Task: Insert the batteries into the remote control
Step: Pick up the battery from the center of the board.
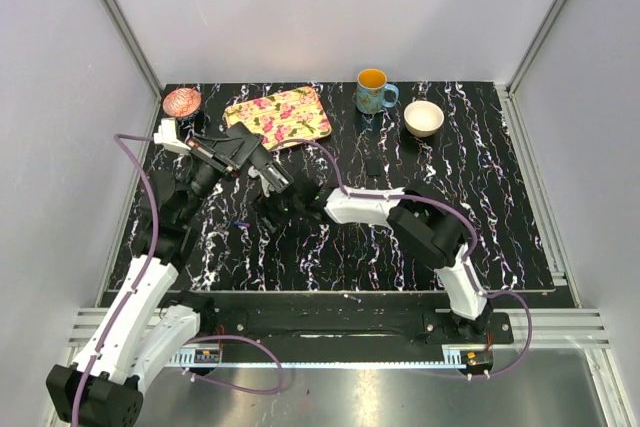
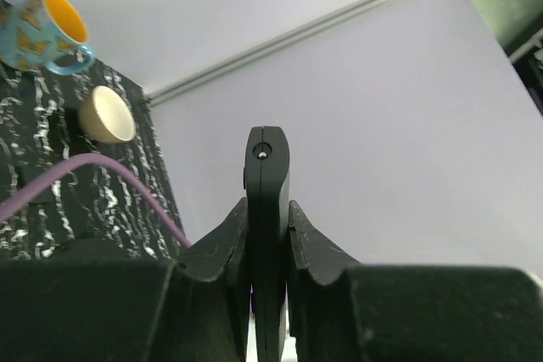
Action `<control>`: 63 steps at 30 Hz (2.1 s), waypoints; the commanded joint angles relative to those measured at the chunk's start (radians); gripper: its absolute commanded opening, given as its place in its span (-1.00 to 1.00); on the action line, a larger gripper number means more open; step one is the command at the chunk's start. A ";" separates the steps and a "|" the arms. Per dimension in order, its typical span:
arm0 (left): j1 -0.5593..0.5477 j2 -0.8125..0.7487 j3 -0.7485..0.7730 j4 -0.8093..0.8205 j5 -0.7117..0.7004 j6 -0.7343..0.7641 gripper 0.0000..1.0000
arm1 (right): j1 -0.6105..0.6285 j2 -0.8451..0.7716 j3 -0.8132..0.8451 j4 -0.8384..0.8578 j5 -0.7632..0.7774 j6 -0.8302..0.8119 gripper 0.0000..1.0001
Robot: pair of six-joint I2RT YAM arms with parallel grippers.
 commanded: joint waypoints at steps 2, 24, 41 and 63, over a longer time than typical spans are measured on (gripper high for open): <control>0.005 0.009 -0.022 0.318 0.094 -0.140 -1.00 | 0.036 0.058 0.116 0.050 -0.045 -0.149 0.39; 0.005 0.006 -0.036 0.312 0.081 -0.148 -1.00 | 0.092 0.238 0.278 0.019 -0.034 -0.269 0.04; 0.005 -0.017 -0.056 0.293 0.071 -0.137 -1.00 | 0.124 0.270 0.277 -0.088 0.147 -0.290 -0.89; 0.007 -0.025 -0.072 0.286 0.058 -0.135 -1.00 | 0.128 0.250 0.323 -0.174 0.227 -0.230 -0.17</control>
